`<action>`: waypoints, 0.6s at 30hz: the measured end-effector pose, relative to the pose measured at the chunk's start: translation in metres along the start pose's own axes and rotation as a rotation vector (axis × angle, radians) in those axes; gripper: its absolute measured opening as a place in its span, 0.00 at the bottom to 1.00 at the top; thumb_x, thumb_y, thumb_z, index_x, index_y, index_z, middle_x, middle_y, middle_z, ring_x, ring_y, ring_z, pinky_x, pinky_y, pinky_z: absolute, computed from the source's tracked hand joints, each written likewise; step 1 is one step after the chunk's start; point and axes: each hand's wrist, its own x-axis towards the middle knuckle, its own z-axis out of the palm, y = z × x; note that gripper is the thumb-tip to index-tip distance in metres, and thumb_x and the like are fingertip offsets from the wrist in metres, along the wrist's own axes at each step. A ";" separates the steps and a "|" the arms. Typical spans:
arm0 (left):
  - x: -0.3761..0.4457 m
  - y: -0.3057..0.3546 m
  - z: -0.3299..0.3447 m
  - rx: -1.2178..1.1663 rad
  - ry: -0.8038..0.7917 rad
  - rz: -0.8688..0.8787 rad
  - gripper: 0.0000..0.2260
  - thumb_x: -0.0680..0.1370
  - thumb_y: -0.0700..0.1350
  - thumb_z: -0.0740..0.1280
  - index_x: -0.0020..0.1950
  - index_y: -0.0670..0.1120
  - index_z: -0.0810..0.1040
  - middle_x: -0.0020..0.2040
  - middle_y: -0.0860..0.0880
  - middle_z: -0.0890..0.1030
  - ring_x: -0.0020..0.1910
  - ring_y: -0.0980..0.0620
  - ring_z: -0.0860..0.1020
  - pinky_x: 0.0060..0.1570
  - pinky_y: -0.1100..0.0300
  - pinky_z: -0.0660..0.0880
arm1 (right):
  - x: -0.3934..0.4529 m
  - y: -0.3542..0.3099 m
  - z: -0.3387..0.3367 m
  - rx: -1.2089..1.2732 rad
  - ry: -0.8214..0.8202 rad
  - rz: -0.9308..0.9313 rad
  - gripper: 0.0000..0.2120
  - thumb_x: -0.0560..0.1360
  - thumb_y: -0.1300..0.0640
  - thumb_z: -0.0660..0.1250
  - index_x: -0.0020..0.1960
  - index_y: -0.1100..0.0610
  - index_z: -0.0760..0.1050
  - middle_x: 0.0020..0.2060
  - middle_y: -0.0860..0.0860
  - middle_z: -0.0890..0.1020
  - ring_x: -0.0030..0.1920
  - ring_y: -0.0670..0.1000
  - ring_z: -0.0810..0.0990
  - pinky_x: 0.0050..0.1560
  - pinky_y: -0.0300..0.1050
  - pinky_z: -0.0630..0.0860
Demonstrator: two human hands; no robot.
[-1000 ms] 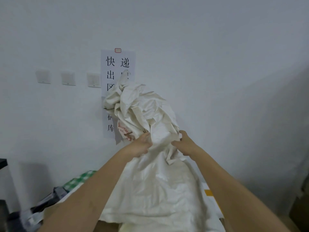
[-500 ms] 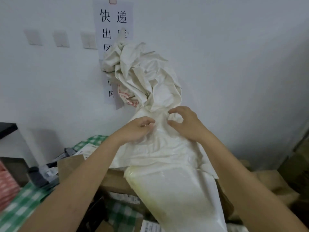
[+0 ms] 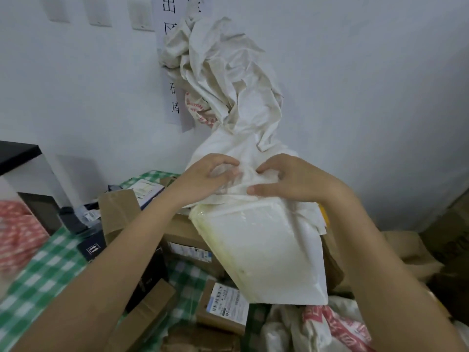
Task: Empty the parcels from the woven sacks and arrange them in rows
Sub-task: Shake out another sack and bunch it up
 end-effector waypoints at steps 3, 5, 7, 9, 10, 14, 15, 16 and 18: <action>-0.009 0.004 0.006 -0.029 -0.002 0.005 0.14 0.76 0.61 0.63 0.60 0.63 0.75 0.65 0.63 0.70 0.65 0.64 0.67 0.61 0.63 0.63 | -0.002 -0.002 0.003 0.045 0.037 -0.008 0.19 0.71 0.40 0.71 0.59 0.45 0.78 0.61 0.41 0.75 0.55 0.42 0.72 0.54 0.38 0.66; -0.013 0.005 0.010 -0.029 -0.025 -0.012 0.15 0.75 0.62 0.64 0.61 0.64 0.74 0.65 0.63 0.69 0.65 0.63 0.66 0.61 0.62 0.63 | -0.002 -0.003 0.005 -0.013 0.073 -0.018 0.14 0.74 0.41 0.68 0.55 0.46 0.80 0.56 0.42 0.79 0.54 0.44 0.74 0.52 0.40 0.69; -0.016 0.007 0.013 -0.002 -0.059 -0.024 0.17 0.73 0.61 0.67 0.62 0.64 0.73 0.65 0.63 0.69 0.65 0.61 0.65 0.64 0.60 0.62 | -0.003 -0.008 0.004 -0.109 0.088 -0.028 0.12 0.76 0.42 0.65 0.51 0.48 0.81 0.50 0.46 0.82 0.51 0.47 0.77 0.49 0.44 0.72; -0.015 0.009 0.014 0.047 -0.047 0.025 0.16 0.74 0.59 0.68 0.61 0.61 0.75 0.62 0.62 0.72 0.63 0.62 0.67 0.62 0.62 0.62 | -0.001 -0.010 -0.002 -0.180 0.095 -0.040 0.12 0.78 0.45 0.64 0.50 0.50 0.82 0.44 0.50 0.82 0.45 0.50 0.78 0.44 0.46 0.72; -0.013 0.009 0.014 0.074 -0.019 0.056 0.14 0.76 0.57 0.67 0.60 0.59 0.76 0.60 0.61 0.74 0.61 0.62 0.69 0.60 0.63 0.64 | 0.001 -0.010 -0.007 -0.213 0.105 -0.050 0.12 0.78 0.46 0.64 0.49 0.51 0.82 0.43 0.51 0.81 0.44 0.52 0.78 0.42 0.46 0.71; 0.005 0.007 0.006 0.348 0.131 0.126 0.10 0.81 0.52 0.61 0.45 0.53 0.80 0.43 0.53 0.78 0.48 0.53 0.76 0.49 0.50 0.74 | 0.017 -0.005 -0.029 -0.242 0.183 -0.072 0.11 0.76 0.46 0.68 0.41 0.52 0.79 0.38 0.48 0.79 0.42 0.52 0.77 0.38 0.45 0.69; 0.009 0.007 0.004 0.383 0.159 0.125 0.12 0.81 0.51 0.61 0.40 0.55 0.78 0.39 0.53 0.76 0.45 0.50 0.76 0.45 0.50 0.75 | 0.021 -0.003 -0.032 -0.218 0.192 -0.070 0.11 0.74 0.46 0.69 0.40 0.52 0.79 0.38 0.47 0.79 0.44 0.51 0.78 0.40 0.44 0.70; 0.014 0.007 0.003 0.389 0.195 0.113 0.12 0.81 0.51 0.61 0.39 0.56 0.80 0.38 0.54 0.74 0.46 0.49 0.75 0.43 0.51 0.74 | 0.025 -0.001 -0.036 -0.184 0.195 -0.070 0.12 0.73 0.44 0.70 0.41 0.52 0.80 0.39 0.46 0.80 0.45 0.49 0.79 0.42 0.44 0.73; 0.024 0.006 0.003 0.419 0.286 0.089 0.11 0.80 0.52 0.61 0.48 0.53 0.83 0.43 0.51 0.71 0.49 0.49 0.70 0.43 0.54 0.70 | 0.027 -0.001 -0.040 -0.069 0.174 -0.069 0.14 0.70 0.39 0.71 0.44 0.50 0.81 0.45 0.42 0.80 0.50 0.45 0.79 0.47 0.42 0.74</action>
